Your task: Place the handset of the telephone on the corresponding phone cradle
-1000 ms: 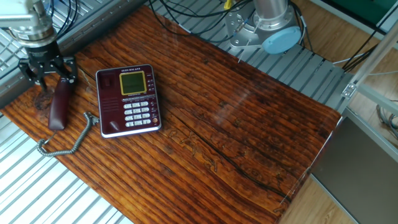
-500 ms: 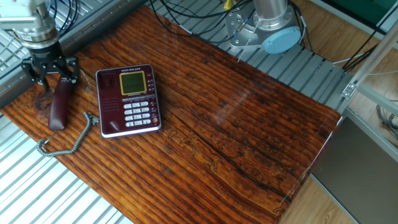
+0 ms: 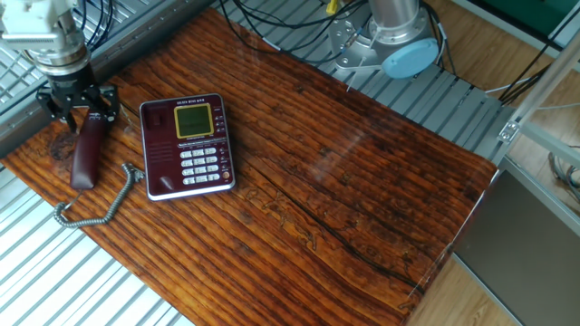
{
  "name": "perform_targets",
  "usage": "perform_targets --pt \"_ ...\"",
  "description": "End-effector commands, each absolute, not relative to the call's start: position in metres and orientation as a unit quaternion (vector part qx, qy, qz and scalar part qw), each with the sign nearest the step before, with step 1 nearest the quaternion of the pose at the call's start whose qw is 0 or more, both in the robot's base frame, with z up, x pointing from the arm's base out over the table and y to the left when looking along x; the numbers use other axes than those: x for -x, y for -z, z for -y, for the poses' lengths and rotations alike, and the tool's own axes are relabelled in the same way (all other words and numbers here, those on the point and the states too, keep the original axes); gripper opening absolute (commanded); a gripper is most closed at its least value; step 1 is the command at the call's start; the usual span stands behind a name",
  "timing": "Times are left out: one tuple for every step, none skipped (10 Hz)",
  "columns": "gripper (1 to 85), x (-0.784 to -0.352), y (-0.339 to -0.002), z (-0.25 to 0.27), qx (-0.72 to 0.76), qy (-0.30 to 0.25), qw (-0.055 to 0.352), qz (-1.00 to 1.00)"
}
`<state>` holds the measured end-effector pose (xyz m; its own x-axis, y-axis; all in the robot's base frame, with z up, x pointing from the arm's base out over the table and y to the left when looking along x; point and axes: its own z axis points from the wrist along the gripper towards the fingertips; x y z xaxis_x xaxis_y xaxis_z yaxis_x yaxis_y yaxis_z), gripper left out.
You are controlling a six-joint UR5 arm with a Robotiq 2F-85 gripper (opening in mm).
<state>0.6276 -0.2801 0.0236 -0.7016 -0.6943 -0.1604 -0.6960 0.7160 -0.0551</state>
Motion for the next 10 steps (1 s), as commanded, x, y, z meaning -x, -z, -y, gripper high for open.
perform_targets --pt "64.7 -0.630 -0.030 0.278 0.372 -0.010 0.076 -0.925" --pt "64.7 -0.632 -0.033 0.277 0.372 -0.010 0.074 -0.925" --pt "64.7 -0.634 -0.032 0.276 0.370 -0.010 0.073 -0.926" --pt "64.7 -0.637 -0.030 0.275 0.368 -0.010 0.074 -0.927" --pt "64.7 -0.639 -0.029 0.274 0.366 -0.008 0.072 -0.928" --pt "64.7 -0.640 -0.026 0.274 0.366 -0.007 0.072 -0.928" --pt "64.7 -0.639 -0.025 0.272 0.366 -0.012 0.074 -0.928" --pt "64.7 -0.639 -0.025 0.271 0.366 -0.014 0.074 -0.928" --pt "64.7 -0.635 -0.024 0.266 0.366 -0.024 0.070 -0.928" --pt "64.3 -0.633 -0.024 0.267 0.366 -0.023 0.067 -0.928"
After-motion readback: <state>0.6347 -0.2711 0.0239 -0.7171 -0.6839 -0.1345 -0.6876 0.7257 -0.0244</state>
